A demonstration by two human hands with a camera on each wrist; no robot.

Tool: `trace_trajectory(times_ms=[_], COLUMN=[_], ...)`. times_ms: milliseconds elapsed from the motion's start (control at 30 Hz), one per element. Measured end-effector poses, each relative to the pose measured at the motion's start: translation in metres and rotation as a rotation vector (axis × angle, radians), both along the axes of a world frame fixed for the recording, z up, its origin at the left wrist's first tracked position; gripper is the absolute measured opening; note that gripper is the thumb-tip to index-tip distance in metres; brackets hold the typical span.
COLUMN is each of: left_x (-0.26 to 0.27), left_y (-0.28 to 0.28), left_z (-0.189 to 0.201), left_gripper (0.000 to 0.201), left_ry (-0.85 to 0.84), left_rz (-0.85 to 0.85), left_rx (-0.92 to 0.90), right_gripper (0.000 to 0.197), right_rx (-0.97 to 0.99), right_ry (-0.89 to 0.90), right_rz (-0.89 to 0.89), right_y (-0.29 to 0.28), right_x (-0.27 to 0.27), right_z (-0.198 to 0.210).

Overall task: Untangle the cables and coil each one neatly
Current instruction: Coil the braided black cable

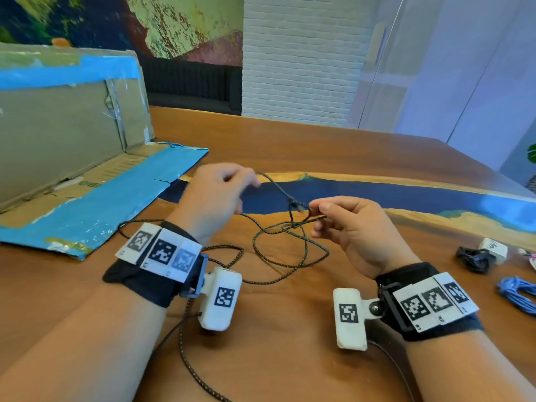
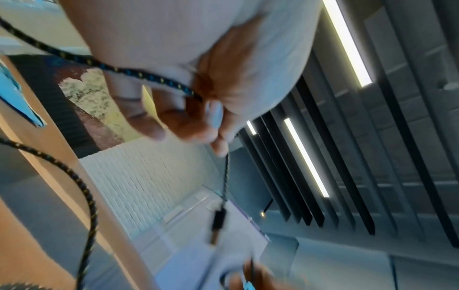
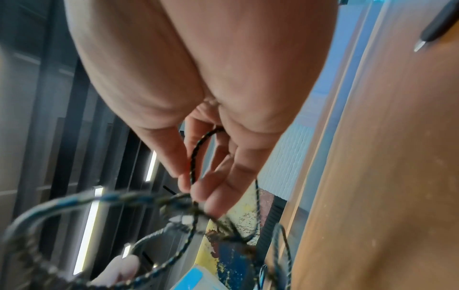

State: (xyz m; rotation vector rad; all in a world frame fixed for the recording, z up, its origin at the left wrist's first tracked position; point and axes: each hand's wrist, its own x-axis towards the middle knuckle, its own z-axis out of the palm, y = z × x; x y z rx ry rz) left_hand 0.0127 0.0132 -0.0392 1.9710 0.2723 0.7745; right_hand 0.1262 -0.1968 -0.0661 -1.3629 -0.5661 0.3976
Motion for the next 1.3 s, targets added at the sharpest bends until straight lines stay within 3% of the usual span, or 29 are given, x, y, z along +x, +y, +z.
trace_trajectory(times_ms=[100,267,367,567,700,767,867,1033,1167,1300], left_x=[0.002,0.002,0.002,-0.001,-0.005,-0.007,-0.011,-0.013,-0.009,0.001], left_y=[0.023,0.026,0.012,0.001,-0.002,-0.004,-0.01,-0.01,-0.011,-0.008], left_z=[0.0,0.001,0.001,0.004,0.008,0.008,0.009,0.008,0.006,-0.001], left_gripper=[0.028,0.031,0.046,0.041,0.038,0.035,0.032,0.033,0.023,0.004], left_ry=[-0.152,-0.1,0.004,-0.03,-0.1,-0.102,-0.066,-0.04,-0.026,-0.125], left_rz=[0.166,0.107,0.009,-0.08,-0.186,-0.266,-0.408,-0.528,-0.341,-0.025], left_rx=[-0.197,-0.207,-0.18,-0.175,-0.196,-0.186,-0.175,-0.207,-0.118,-0.02], right_gripper=[0.019,0.045,0.057,0.062,0.053,0.052,0.052,0.029,0.009,0.008], right_rx=[0.042,0.121,0.048,-0.231,-0.383,-0.315,-0.133,-0.179,-0.187,-0.14], right_ry=[0.023,0.112,-0.016,-0.317,-0.389,-0.438,-0.443,-0.406,-0.357,-0.211], right_rz=[-0.144,-0.227,-0.288,-0.449,-0.412,-0.362,-0.121,0.119,0.166,-0.002], right_y=[-0.003,-0.006,-0.005,-0.013,-0.018,-0.017,-0.007,0.007,0.005,0.012], right_x=[0.009,0.015,0.014,0.016,0.019,0.011,-0.006,-0.019,-0.021,-0.016], right_z=[-0.001,0.003,0.003,0.006,0.007,0.012,0.015,0.006,0.006,-0.003])
